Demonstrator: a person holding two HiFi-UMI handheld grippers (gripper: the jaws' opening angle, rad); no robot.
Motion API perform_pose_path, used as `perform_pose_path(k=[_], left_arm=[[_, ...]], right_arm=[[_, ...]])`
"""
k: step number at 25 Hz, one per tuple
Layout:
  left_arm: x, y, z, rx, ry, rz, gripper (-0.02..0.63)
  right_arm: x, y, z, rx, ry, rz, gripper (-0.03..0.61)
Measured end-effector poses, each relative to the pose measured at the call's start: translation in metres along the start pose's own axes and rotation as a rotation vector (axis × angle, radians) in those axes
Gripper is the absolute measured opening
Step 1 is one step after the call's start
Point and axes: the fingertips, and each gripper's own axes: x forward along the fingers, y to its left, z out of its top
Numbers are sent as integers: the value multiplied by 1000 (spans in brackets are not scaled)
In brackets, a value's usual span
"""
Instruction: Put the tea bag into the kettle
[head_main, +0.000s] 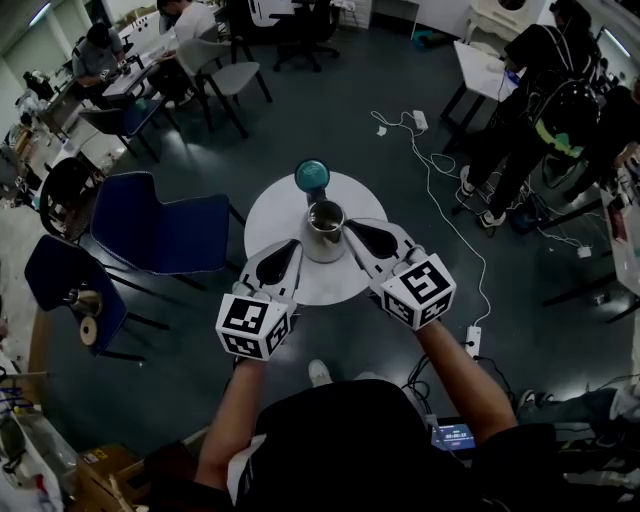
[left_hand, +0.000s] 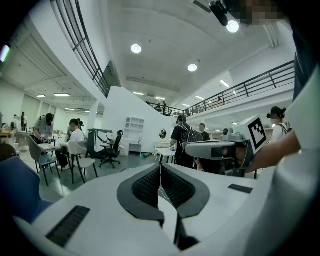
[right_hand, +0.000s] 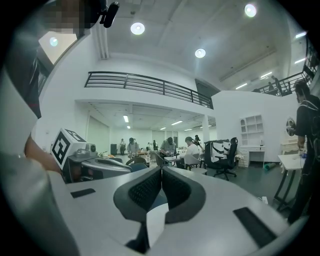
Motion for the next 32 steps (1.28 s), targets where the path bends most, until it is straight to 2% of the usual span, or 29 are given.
perform_pose_path(k=[8, 13, 32], left_arm=[[-7, -43, 8, 9, -17, 46, 18], [-18, -65, 10, -8, -25, 66, 18], [-58, -137, 15, 23, -48, 126, 18]], right_arm=[[-50, -7, 6, 3, -8, 7, 20], [-75, -2, 8, 17, -18, 20, 20], [-152, 24, 20, 18, -80, 56, 20]])
